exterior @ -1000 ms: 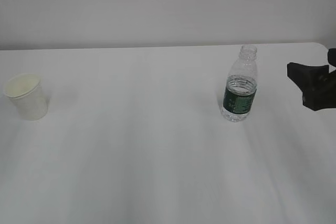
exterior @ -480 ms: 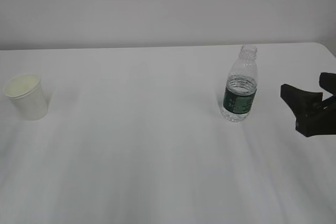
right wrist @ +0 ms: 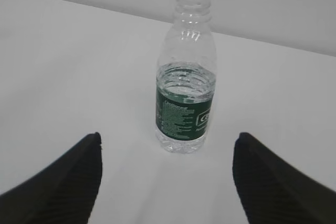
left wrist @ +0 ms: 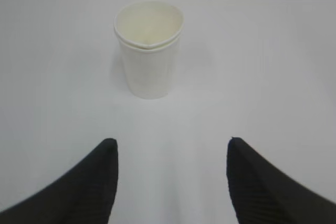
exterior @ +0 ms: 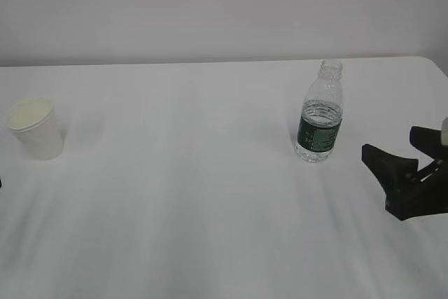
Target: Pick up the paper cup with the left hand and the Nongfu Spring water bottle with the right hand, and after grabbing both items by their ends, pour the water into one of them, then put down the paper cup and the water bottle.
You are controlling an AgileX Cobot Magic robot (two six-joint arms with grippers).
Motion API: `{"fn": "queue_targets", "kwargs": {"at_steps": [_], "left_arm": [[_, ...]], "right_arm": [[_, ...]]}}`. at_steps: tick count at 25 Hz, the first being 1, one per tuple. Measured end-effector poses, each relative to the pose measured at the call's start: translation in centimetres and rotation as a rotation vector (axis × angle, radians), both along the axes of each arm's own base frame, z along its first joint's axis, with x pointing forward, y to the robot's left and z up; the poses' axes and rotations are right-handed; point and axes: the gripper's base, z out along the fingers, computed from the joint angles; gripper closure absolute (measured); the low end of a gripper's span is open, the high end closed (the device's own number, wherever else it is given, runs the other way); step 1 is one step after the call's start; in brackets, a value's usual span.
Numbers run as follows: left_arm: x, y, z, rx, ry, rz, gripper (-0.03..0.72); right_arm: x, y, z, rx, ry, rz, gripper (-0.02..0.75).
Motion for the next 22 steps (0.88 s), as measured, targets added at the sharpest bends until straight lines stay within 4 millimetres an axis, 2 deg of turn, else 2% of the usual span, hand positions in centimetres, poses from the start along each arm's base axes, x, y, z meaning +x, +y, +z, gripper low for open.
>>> {"fn": "queue_targets", "kwargs": {"at_steps": [9, 22], "left_arm": [[-0.9, -0.6, 0.2, 0.044, -0.128, -0.104, 0.223], [-0.7, -1.1, -0.3, 0.056, -0.142, -0.158, 0.223]], "right_arm": [[-0.6, 0.5, -1.9, 0.032, -0.044, 0.062, 0.148], [-0.7, 0.8, -4.1, 0.021, 0.018, 0.103, 0.148]]}}
